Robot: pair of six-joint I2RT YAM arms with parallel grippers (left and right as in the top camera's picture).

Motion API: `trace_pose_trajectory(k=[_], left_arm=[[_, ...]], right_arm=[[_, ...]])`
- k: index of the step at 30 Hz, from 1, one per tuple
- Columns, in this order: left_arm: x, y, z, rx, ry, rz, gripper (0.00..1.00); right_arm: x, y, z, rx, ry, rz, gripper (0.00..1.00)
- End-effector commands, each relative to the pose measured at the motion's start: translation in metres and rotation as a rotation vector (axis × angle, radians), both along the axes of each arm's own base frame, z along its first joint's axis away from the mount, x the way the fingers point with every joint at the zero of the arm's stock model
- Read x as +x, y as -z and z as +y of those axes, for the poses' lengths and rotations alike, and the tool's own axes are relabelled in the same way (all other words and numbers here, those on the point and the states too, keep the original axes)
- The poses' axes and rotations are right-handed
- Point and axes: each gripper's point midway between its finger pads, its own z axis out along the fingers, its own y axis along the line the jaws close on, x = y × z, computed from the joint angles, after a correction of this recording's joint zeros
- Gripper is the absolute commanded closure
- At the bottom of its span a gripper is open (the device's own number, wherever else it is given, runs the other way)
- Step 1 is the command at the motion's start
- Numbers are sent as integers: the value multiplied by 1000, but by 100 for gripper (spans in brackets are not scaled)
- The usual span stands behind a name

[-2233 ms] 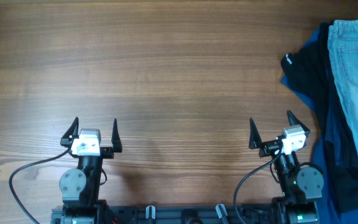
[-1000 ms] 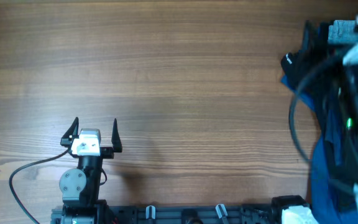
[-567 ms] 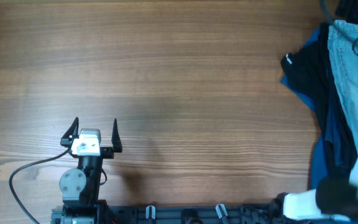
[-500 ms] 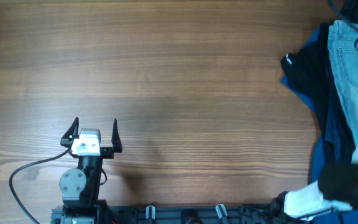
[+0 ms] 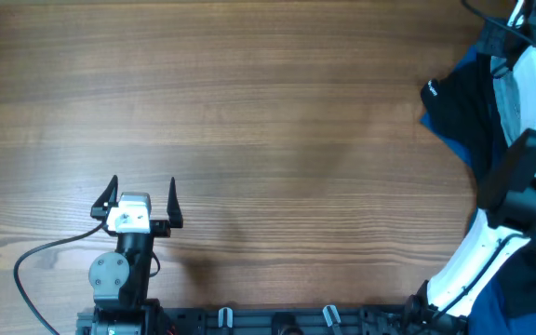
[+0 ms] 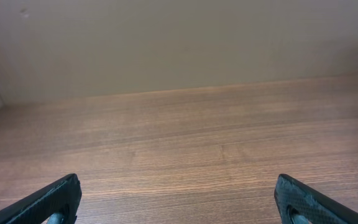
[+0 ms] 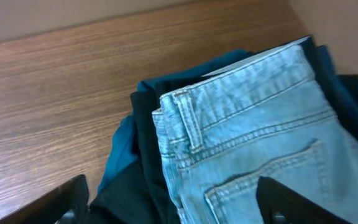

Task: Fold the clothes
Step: 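Reach the right gripper to the light blue jeans on the pile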

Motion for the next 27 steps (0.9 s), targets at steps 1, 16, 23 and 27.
trace_pose_trajectory(k=[1, 16, 23, 27], left_arm=[[0, 3, -2, 12, 12, 4, 0], [0, 3, -2, 12, 12, 4, 0], [0, 3, -2, 12, 12, 4, 0], [0, 3, -2, 12, 12, 4, 0]], right_arm=[[7, 24, -3, 14, -1, 20, 20], [14, 81, -32, -62, 76, 58, 37], [14, 79, -37, -77, 72, 57, 40], [14, 79, -38, -77, 74, 55, 26]])
